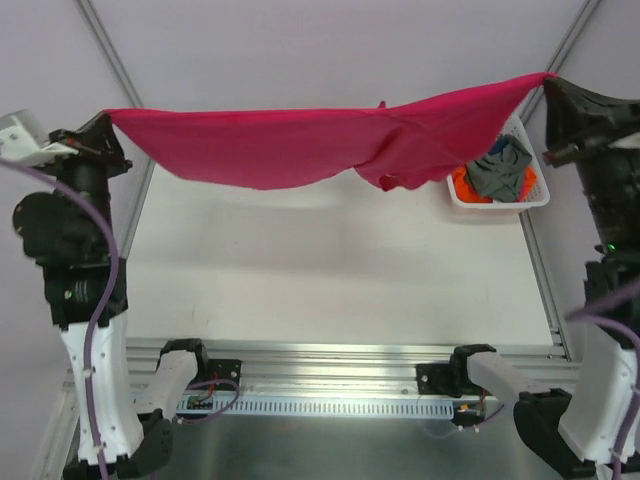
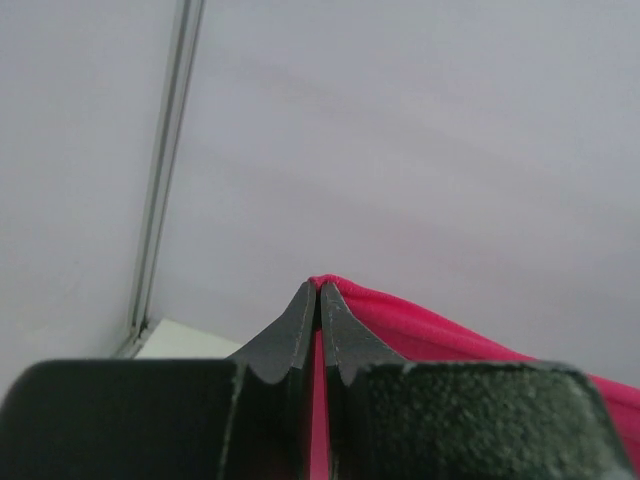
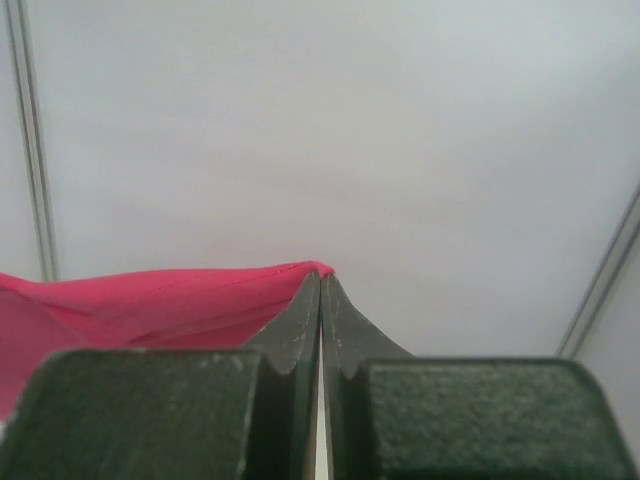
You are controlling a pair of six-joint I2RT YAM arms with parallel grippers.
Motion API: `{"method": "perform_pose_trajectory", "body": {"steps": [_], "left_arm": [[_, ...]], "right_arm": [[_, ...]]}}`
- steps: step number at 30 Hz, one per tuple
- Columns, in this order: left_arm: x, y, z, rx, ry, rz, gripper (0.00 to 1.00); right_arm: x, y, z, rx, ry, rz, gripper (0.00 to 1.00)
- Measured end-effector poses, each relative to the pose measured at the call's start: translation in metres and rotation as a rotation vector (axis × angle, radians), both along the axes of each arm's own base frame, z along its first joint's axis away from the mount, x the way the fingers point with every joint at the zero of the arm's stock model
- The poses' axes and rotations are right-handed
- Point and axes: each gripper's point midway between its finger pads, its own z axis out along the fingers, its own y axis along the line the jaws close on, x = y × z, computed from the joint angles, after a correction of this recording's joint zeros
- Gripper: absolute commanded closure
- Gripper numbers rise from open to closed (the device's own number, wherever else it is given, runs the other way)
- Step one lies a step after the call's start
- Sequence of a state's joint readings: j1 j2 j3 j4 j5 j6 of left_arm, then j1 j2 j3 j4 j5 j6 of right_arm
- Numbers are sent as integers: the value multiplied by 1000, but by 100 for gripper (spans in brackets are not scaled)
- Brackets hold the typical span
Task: Fold and stack the t-shirts
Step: Flatten the tshirt out
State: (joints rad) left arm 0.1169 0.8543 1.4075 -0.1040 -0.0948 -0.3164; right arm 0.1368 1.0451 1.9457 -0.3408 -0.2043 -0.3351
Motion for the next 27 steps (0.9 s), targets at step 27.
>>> {"method": "perform_pose_trajectory", "body": {"steps": [27], "left_arm": [[-5,6,-16,76,240,35,100]], "right_arm": [[55,36,-32,-156,159,84,99]]}}
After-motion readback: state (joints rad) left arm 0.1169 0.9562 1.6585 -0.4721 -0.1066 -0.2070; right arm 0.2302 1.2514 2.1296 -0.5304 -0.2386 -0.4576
